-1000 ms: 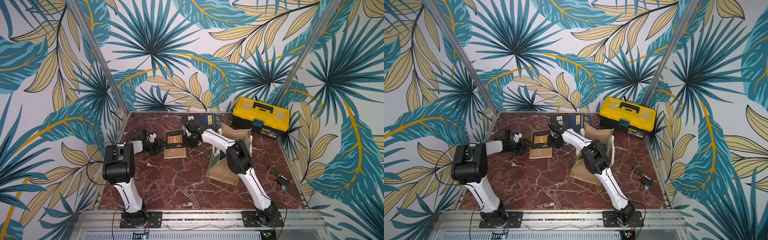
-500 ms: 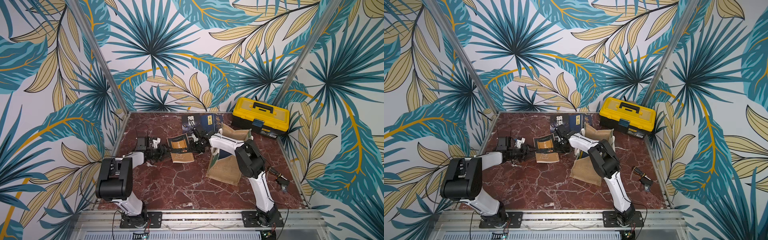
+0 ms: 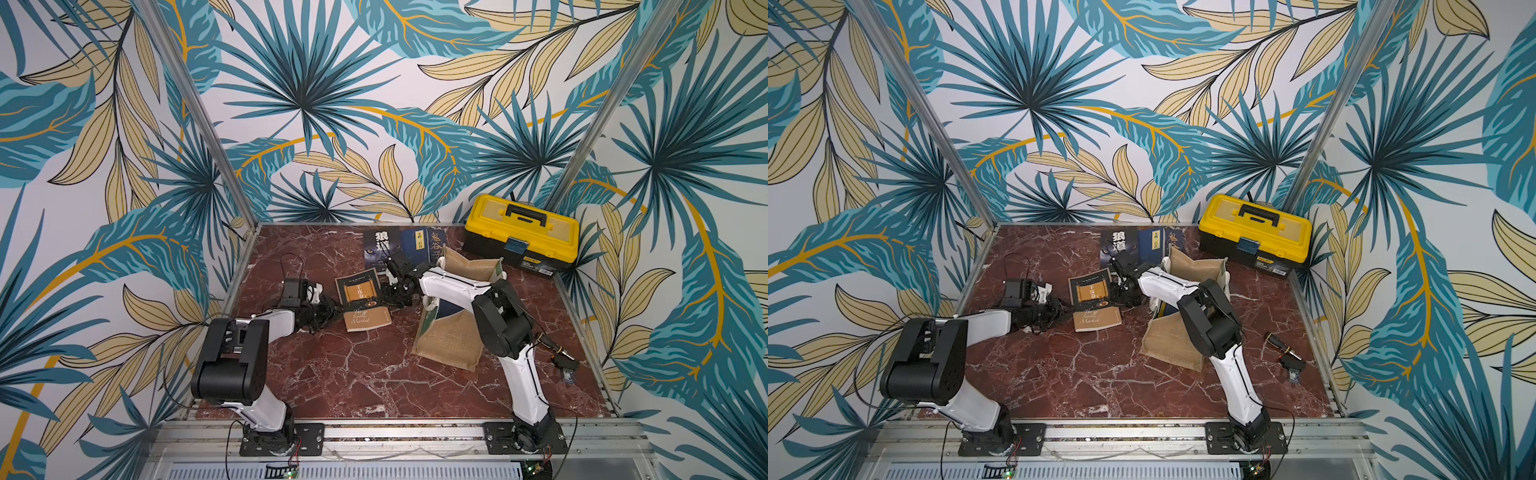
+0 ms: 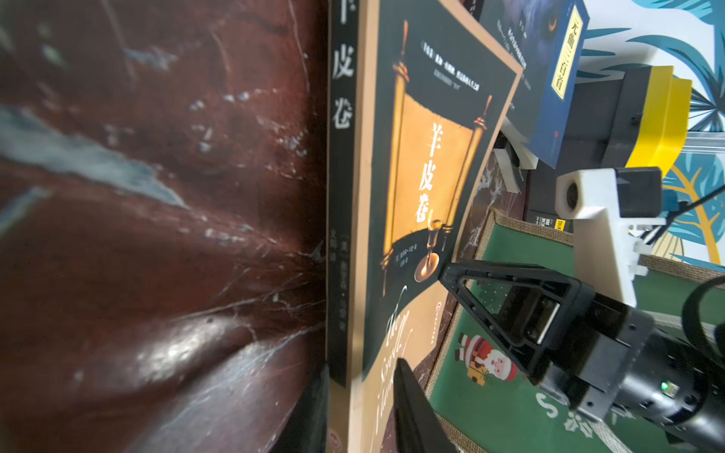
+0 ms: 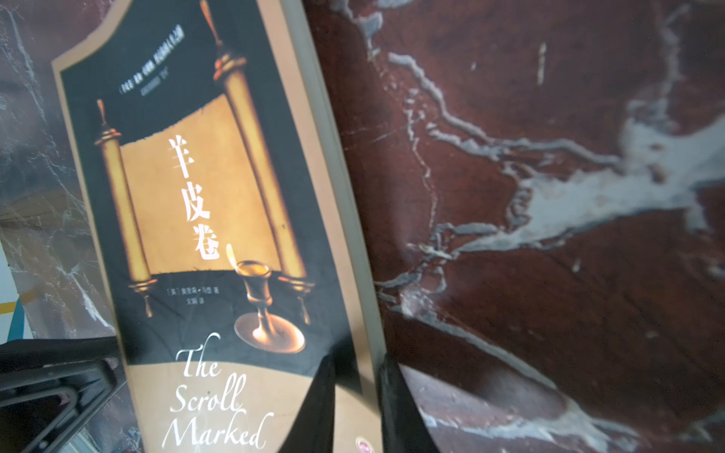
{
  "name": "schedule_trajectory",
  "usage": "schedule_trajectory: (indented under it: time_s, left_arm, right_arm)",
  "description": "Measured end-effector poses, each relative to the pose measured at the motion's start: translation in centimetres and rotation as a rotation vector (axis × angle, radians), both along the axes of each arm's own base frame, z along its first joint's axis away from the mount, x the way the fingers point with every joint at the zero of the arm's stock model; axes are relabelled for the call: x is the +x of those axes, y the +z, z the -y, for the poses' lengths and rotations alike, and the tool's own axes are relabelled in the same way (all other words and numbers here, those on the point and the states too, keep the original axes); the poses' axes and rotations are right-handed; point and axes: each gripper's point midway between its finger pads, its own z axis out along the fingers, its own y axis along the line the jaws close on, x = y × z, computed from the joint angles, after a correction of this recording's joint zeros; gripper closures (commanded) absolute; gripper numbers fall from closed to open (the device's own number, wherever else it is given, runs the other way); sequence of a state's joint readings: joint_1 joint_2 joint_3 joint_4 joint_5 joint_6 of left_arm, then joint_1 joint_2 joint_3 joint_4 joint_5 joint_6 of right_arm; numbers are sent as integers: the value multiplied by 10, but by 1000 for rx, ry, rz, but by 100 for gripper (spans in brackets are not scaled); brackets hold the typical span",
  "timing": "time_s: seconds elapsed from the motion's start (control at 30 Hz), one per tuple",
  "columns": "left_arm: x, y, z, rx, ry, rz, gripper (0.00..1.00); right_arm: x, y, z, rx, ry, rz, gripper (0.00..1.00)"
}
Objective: Put the books into the canvas bag
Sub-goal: Pick up the book from the center of the board.
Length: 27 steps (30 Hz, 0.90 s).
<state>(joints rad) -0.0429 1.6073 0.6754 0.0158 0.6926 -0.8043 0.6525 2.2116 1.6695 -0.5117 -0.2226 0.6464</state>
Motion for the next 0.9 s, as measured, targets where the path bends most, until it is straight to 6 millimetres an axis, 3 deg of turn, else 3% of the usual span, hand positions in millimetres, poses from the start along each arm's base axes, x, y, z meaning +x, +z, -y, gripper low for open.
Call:
schedule_trajectory:
  time_s: [0.1,0.37,0.5,0.67,0.8,0.9]
  left_arm:
    - [-1,0,3,-3,-5,-5,57]
    - [-3,-3,6,2,-8,-15,55]
    - [-6,-4,10,3,-15,-22,49]
    - [-12,-9,13,-24,-2,-44,42]
    - [-13,-9,14,-53,25,-40,41]
    - [-12,-9,15,-85,49,-24,47]
  right_arm:
    - [-1,0,1,-4,-1,-4,78]
    - [-3,-1,2,-1,-4,-9,78]
    - [-5,-2,2,11,-21,-20,70]
    - [-5,-2,-1,36,-35,-34,70]
    - [-5,-2,-1,53,-49,-50,69]
    - [-4,-2,0,54,-57,-54,67]
